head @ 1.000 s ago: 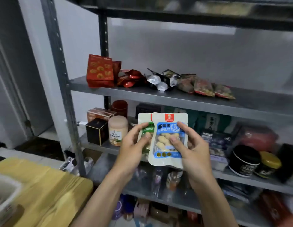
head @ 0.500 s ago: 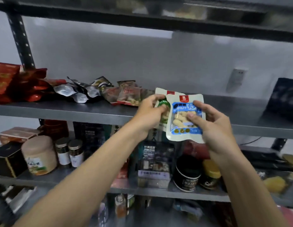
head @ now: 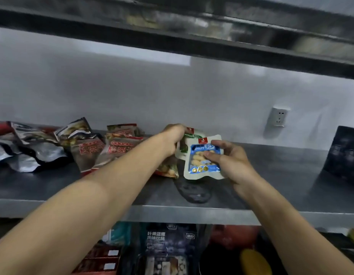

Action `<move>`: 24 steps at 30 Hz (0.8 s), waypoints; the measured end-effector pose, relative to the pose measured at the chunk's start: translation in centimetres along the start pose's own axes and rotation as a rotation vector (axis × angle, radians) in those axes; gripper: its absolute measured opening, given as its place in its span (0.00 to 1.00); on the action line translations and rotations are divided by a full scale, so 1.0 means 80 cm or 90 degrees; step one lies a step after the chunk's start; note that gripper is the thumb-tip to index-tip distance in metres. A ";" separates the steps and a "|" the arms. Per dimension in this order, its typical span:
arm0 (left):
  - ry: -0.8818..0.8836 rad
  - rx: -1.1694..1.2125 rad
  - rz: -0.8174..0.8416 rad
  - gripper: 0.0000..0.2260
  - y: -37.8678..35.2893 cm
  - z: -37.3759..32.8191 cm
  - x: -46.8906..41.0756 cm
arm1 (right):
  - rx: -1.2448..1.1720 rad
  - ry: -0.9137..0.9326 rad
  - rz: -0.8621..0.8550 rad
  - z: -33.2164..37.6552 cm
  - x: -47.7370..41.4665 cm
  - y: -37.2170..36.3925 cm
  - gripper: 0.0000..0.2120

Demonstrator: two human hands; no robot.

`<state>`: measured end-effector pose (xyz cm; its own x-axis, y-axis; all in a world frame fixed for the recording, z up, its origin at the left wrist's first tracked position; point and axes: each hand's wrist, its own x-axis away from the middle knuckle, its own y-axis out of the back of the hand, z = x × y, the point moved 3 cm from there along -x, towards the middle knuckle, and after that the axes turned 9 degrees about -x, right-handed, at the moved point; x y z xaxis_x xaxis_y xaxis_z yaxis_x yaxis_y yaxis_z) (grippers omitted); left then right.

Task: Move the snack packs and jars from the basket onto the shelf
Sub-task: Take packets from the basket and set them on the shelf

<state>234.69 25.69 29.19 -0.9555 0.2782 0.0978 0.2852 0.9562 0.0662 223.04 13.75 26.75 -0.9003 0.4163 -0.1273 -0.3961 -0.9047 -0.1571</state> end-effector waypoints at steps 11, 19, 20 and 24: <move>-0.007 -0.114 0.001 0.12 -0.016 0.008 -0.030 | 0.285 0.016 0.018 -0.022 -0.036 -0.008 0.33; -0.107 -0.344 -0.061 0.16 -0.016 0.005 -0.007 | 0.488 0.047 0.023 -0.006 -0.019 -0.011 0.33; -0.129 -0.400 -0.077 0.17 -0.016 0.002 0.000 | 0.517 0.057 0.023 -0.002 -0.015 -0.012 0.34; -0.218 -0.586 -0.131 0.19 -0.014 -0.009 0.026 | 0.577 0.109 0.057 0.012 0.006 -0.023 0.30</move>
<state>232.41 25.16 30.07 -0.9216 0.2648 -0.2836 -0.0795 0.5864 0.8061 223.19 15.53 27.93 -0.9241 0.2836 -0.2561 -0.3809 -0.6292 0.6776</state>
